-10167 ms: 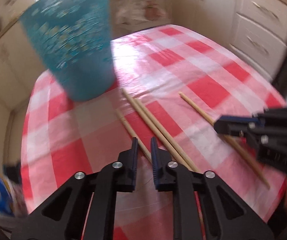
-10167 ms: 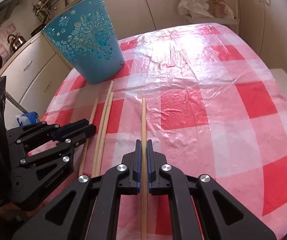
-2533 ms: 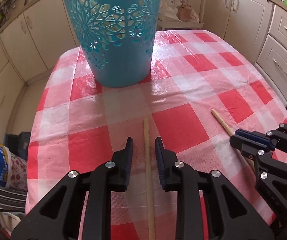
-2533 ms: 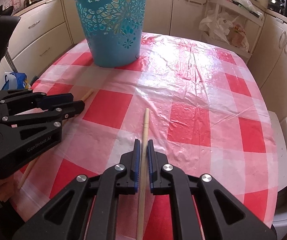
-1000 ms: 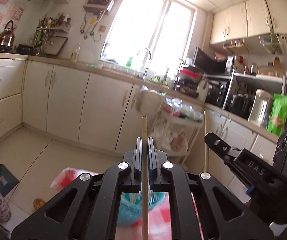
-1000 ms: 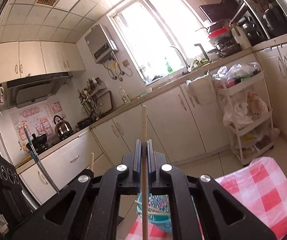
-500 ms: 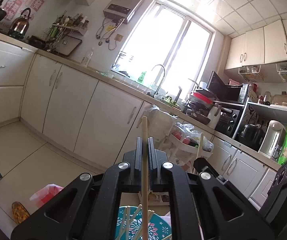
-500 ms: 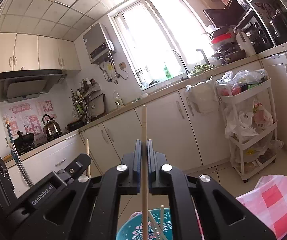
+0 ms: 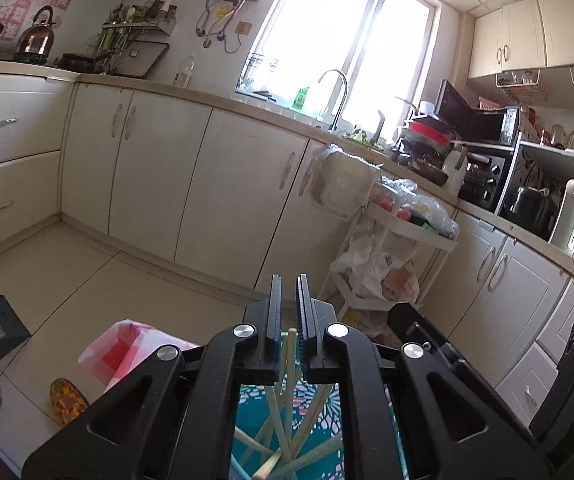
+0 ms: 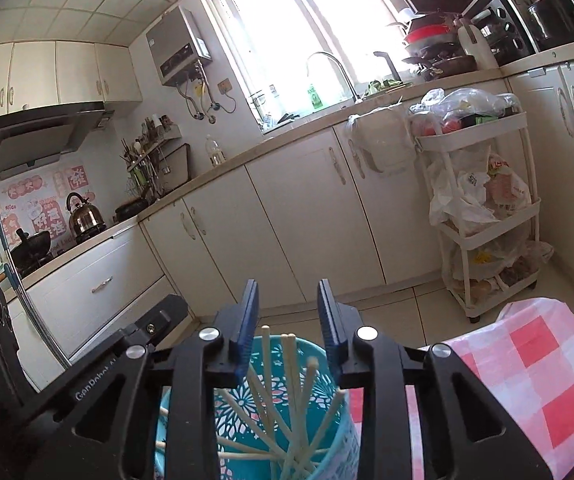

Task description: Organize utensils

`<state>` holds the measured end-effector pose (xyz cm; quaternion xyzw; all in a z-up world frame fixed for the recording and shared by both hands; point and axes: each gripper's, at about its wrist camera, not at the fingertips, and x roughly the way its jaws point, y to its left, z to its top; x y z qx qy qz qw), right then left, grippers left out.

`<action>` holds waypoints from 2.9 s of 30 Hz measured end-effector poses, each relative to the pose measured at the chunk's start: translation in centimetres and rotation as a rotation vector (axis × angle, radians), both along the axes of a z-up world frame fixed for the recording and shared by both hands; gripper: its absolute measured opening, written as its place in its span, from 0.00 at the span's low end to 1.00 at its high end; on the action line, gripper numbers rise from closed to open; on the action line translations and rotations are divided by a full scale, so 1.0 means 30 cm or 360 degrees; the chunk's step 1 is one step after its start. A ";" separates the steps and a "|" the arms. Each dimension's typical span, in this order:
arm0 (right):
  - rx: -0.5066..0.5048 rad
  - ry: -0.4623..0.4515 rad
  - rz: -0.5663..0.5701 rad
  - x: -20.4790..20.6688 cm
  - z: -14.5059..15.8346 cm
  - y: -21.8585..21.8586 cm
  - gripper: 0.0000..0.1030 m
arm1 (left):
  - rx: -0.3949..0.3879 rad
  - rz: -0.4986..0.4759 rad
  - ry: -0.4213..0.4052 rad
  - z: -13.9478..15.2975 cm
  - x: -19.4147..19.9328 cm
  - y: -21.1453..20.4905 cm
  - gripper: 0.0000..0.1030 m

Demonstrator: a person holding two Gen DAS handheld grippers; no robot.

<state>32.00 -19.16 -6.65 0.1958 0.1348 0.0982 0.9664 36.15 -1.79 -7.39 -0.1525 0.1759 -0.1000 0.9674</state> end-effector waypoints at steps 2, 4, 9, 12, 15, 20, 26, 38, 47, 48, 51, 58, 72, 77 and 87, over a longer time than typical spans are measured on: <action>0.0003 0.0024 -0.0021 -0.043 0.008 -0.018 0.39 | 0.0036 0.0002 0.0036 0.004 -0.039 0.001 0.28; 0.0007 0.0047 -0.0059 -0.098 0.016 -0.037 0.53 | 0.0074 0.0024 0.0052 0.013 -0.092 0.005 0.52; -0.0011 0.0114 -0.0118 -0.277 0.024 -0.068 0.73 | 0.0190 0.0048 0.0082 0.045 -0.259 0.026 0.79; -0.0071 0.0213 -0.0175 -0.373 0.008 -0.071 0.86 | 0.0249 0.0065 0.0112 0.049 -0.353 0.043 0.87; -0.0169 0.0361 -0.0185 -0.435 -0.035 -0.052 0.89 | 0.0296 0.0065 0.0160 0.041 -0.436 0.057 0.92; -0.0285 0.0572 -0.0162 -0.468 -0.110 -0.001 0.91 | 0.0312 0.0075 0.0246 0.014 -0.537 0.084 0.92; -0.0315 0.0575 -0.0153 -0.586 -0.083 0.047 0.93 | 0.0349 0.0109 0.0298 0.020 -0.662 0.120 0.93; -0.0343 0.0675 -0.0083 -0.818 -0.035 0.072 0.93 | 0.0383 0.0124 0.0462 0.055 -0.887 0.158 0.93; -0.0350 0.0735 0.0002 -1.040 0.031 0.093 0.93 | 0.0466 0.0130 0.0451 0.141 -1.113 0.151 0.93; -0.0336 0.0739 0.0015 -1.070 0.036 0.095 0.93 | 0.0473 0.0133 0.0446 0.153 -1.144 0.154 0.93; -0.0308 0.0767 0.0044 -1.156 0.049 0.103 0.93 | 0.0461 0.0089 0.0446 0.177 -1.225 0.170 0.93; -0.0349 0.0737 0.0065 -1.352 0.075 0.152 0.93 | 0.0520 0.0139 0.0455 0.188 -1.370 0.193 0.93; -0.0419 0.0602 0.0042 -1.523 0.137 0.187 0.93 | 0.0563 0.0227 0.0374 0.243 -1.552 0.239 0.93; -0.0441 0.0565 0.0045 -1.573 0.153 0.195 0.93 | 0.0546 0.0220 0.0362 0.258 -1.601 0.251 0.93; -0.0429 0.0548 0.0042 -1.624 0.168 0.193 0.93 | 0.0544 0.0201 0.0328 0.276 -1.665 0.244 0.93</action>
